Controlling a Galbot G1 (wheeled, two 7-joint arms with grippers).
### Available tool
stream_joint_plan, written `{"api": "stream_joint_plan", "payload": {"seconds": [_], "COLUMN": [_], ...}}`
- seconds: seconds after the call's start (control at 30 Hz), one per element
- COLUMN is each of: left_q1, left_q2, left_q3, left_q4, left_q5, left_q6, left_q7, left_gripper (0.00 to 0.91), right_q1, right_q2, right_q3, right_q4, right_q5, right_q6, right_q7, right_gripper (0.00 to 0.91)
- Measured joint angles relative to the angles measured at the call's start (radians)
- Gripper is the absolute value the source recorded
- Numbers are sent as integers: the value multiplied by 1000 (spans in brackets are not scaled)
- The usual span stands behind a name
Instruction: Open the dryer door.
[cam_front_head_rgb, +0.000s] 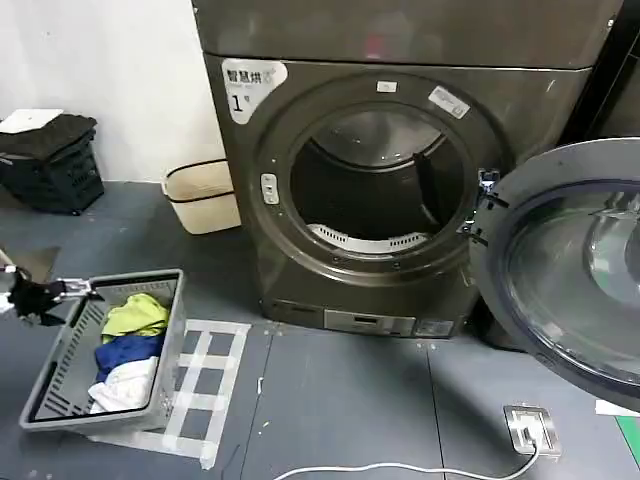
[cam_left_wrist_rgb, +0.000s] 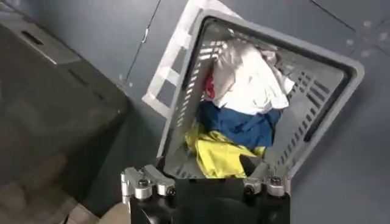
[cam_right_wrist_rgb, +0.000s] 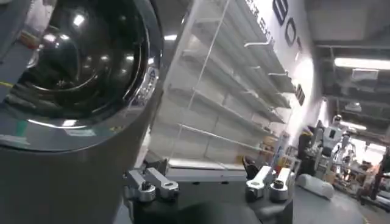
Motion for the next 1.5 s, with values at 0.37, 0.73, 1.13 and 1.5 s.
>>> {"api": "stream_joint_plan", "payload": {"seconds": [0.37,0.73,1.13,1.5], "left_q1": [-2,-6,-2,10], "left_q2": [-31,-55,-71,-68], "left_q3": [-3,-2,3,20], "left_q4": [-3,2,18,21], "left_q5": [73,61,69,53], "left_q6": [1,1,2,2], "left_q7": [6,12,39,124], "left_gripper": [907,907,907,907], "right_q1": [2,3,-1,-2], "right_q2": [9,19,20,19], "right_q3": [-4,-16,-14,-16], "right_q4": [4,9,8,-2], "right_q5": [-5,-5,-4,-2], "right_q6": [7,14,25,46], "right_q7": [-15,-18,-22,-26], "right_gripper": [907,907,907,907]}}
